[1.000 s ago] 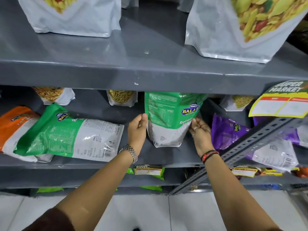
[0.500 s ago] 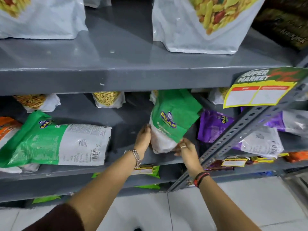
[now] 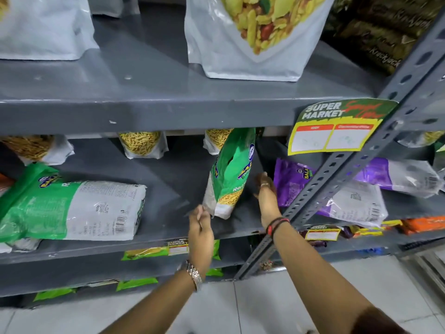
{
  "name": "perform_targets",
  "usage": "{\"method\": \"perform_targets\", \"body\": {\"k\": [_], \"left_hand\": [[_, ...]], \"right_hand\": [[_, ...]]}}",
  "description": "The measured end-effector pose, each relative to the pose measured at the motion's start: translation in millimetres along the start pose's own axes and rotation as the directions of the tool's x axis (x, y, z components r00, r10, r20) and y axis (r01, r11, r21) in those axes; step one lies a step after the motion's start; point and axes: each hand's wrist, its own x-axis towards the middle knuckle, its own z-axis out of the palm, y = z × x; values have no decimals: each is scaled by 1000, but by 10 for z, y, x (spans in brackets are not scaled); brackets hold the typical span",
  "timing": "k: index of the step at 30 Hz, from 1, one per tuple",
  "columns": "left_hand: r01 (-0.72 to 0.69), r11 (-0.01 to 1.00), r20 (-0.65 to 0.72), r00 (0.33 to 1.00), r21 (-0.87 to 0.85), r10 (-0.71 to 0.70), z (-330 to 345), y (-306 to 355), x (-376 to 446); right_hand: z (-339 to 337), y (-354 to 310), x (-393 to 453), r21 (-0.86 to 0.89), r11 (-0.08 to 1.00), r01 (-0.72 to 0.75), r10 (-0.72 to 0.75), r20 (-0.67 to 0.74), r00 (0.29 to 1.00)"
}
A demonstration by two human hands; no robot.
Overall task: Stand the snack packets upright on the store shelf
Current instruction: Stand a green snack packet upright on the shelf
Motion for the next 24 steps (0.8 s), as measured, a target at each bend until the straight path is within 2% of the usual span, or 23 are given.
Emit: {"method": "perform_targets", "body": {"k": [3,6,10,12,15,20,24], "left_hand": [[-14,999,142,990,30,9,177,5,-201],[29,999,110,993,27,-32,299,-5,-155],[54,995,15,998,-87,-53,301,-1,59],[48,997,5,999,-68,-47,250,15,202],[47,999,59,997,-28,-45,205,10,441],[59,998,65,996,32,-61,252,136,580],[99,990,-47,993,-101,-104,119,31,491]], "right_hand": [[132,11,200,60,995,-83,75,132,988],[182,51,88,-50,996,-78,87,207,975],[136,154,-98,-52,997,-61,68,168,983],[79,180,-234,-49,998,-33,39,129,991],[-1,255,-390,-48,998,47,-41,131,991],[-54,283,-427,-2,997,71,-70,151,986],[-136,320,-503,-103,990,92,-82,97,992]]}}
